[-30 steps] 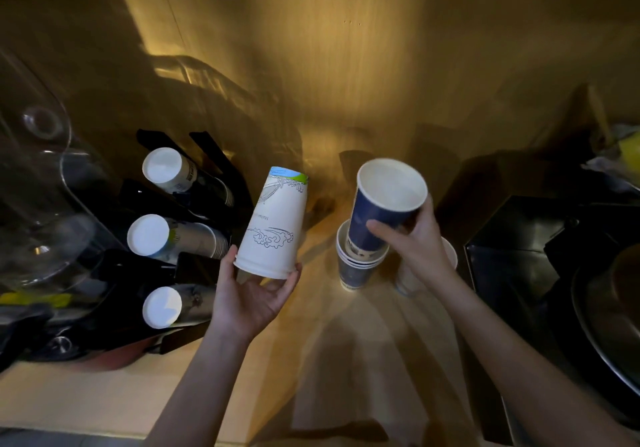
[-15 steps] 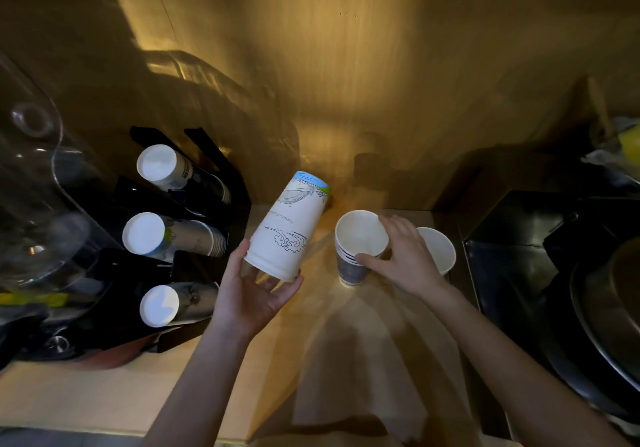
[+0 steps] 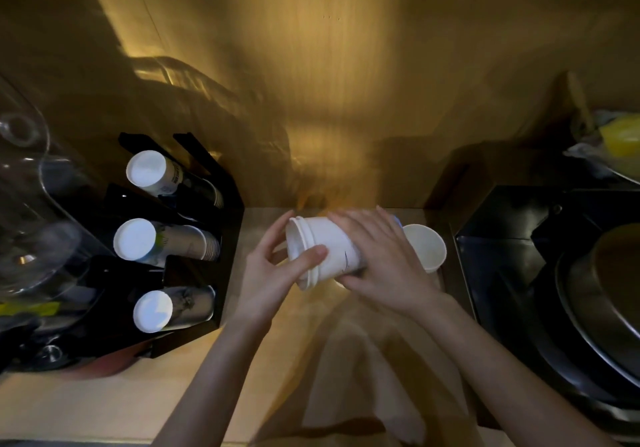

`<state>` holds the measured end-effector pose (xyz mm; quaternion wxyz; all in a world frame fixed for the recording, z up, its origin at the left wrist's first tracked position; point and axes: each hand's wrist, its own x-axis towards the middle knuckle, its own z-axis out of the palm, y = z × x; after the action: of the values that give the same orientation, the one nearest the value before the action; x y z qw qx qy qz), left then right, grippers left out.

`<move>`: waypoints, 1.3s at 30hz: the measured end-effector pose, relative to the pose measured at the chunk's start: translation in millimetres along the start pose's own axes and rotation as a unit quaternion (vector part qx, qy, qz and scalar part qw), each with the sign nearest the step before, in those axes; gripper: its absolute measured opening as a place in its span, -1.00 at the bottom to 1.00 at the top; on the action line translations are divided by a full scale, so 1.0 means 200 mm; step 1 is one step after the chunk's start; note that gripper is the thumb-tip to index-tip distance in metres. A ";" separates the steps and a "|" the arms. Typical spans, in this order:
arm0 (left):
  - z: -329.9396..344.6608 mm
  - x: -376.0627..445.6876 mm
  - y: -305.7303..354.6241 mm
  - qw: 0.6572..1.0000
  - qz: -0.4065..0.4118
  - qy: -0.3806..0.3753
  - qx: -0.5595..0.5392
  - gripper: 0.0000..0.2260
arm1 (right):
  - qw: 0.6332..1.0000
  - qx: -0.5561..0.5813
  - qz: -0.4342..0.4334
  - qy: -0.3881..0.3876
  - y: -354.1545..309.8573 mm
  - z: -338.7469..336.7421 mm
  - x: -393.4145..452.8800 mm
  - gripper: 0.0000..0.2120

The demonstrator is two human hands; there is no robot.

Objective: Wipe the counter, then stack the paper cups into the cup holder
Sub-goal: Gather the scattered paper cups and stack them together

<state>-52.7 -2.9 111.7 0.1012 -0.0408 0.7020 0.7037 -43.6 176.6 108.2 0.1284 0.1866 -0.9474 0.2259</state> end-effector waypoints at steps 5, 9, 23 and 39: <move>0.07 0.00 0.06 0.997 0.016 0.003 0.077 -0.27 | 0.997 0.053 0.048 0.006 0.03 -0.03 -0.06 -0.29; 0.10 0.02 0.10 0.994 0.034 -0.008 0.100 -0.39 | 0.993 0.069 0.089 0.027 0.09 -0.07 -0.10 -0.27; 0.18 0.21 0.39 0.999 0.054 -0.008 0.004 -0.69 | 0.860 0.350 0.319 0.190 0.44 -0.20 -0.25 -0.20; 0.65 0.27 0.35 0.849 0.281 -0.122 0.430 -0.26 | 0.863 0.291 0.381 0.157 0.59 0.07 -0.35 -0.21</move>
<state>-108.8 131.4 171.6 -0.0087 0.2921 0.8980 0.3289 -31.7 288.1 27.8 0.1189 -0.1984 -0.8031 0.5491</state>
